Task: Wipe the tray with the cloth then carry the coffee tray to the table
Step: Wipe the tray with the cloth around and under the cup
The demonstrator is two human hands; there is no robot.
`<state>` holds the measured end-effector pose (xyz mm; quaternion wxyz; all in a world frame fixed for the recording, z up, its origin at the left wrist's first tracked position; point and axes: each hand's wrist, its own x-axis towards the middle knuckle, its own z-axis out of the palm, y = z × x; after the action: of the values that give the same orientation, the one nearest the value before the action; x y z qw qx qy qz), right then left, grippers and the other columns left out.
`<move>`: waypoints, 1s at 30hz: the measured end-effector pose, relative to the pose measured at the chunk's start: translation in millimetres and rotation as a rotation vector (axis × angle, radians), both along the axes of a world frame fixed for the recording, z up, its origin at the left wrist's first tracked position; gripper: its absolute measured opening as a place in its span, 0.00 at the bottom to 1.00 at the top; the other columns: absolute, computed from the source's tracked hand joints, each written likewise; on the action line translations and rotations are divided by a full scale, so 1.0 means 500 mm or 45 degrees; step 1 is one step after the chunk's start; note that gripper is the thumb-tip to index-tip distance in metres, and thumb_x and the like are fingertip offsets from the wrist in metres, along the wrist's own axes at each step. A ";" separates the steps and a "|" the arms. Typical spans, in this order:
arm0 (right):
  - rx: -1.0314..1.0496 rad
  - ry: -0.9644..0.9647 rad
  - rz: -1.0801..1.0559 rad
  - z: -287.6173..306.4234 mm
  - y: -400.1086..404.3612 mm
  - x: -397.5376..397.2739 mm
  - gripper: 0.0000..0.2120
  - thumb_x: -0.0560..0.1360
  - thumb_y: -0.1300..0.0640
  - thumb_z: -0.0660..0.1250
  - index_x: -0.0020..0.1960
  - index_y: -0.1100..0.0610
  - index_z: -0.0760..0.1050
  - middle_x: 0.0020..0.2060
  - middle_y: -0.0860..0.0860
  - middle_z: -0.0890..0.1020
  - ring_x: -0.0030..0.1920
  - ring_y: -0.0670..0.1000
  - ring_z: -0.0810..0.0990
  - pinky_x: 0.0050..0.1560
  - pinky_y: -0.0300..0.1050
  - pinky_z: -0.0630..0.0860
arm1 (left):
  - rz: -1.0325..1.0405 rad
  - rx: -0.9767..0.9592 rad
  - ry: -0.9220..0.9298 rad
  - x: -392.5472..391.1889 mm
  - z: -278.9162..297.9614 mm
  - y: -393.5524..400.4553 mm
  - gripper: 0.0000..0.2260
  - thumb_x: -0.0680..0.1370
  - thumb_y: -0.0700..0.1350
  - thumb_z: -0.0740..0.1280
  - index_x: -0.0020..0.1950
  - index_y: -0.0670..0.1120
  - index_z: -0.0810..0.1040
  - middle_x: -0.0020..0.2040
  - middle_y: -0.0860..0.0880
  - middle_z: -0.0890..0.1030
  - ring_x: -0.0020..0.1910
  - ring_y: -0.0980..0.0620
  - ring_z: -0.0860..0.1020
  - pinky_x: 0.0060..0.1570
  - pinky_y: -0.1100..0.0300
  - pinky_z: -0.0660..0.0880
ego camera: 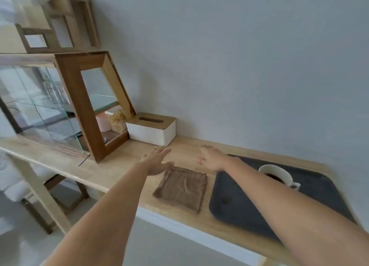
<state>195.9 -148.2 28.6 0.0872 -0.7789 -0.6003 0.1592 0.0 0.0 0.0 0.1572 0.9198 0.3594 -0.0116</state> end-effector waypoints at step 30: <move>0.638 -0.033 -0.064 0.007 -0.193 -0.044 0.11 0.78 0.52 0.64 0.47 0.57 0.81 0.42 0.51 0.83 0.45 0.54 0.77 0.49 0.52 0.75 | -0.320 -0.389 -0.671 0.028 -0.035 -0.141 0.06 0.76 0.49 0.70 0.44 0.47 0.79 0.57 0.51 0.80 0.55 0.62 0.75 0.58 0.64 0.68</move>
<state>174.1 -244.6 31.9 0.2738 -0.7497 -0.6024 -0.0068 13.9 -70.3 -17.5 0.3784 0.8940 0.1842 0.1536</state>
